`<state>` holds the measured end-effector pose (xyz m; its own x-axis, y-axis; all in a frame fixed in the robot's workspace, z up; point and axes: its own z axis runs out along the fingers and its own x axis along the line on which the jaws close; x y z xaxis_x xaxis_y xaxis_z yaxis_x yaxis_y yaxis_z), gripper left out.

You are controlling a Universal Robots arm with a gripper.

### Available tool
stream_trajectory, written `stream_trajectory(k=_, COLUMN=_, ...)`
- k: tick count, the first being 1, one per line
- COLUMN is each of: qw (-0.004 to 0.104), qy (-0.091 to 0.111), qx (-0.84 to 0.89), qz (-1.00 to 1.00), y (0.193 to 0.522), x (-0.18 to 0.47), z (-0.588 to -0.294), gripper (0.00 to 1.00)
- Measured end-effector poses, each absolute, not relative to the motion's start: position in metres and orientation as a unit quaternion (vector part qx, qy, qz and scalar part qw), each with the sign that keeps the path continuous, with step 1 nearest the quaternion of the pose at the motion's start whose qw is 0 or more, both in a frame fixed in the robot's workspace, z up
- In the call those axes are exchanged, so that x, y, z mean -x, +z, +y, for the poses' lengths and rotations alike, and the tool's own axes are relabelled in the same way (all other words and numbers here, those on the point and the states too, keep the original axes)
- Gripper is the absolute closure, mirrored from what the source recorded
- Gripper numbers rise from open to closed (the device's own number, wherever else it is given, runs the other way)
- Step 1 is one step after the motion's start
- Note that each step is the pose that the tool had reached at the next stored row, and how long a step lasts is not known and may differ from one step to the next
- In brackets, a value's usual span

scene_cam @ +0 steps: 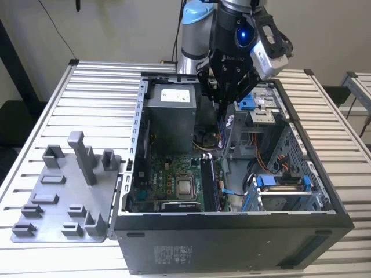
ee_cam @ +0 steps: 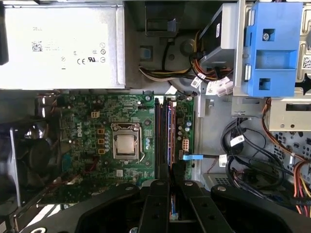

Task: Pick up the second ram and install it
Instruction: 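Insert the second ram into the second slot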

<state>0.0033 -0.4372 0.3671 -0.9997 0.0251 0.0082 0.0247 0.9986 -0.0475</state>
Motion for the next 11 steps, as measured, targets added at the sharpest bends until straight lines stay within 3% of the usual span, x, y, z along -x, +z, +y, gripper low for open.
stream_trajectory(k=11, qw=0.004, qy=0.024, qx=0.012, qz=-1.000, y=0.3638, x=-0.0033, z=-0.4372, gripper=0.86)
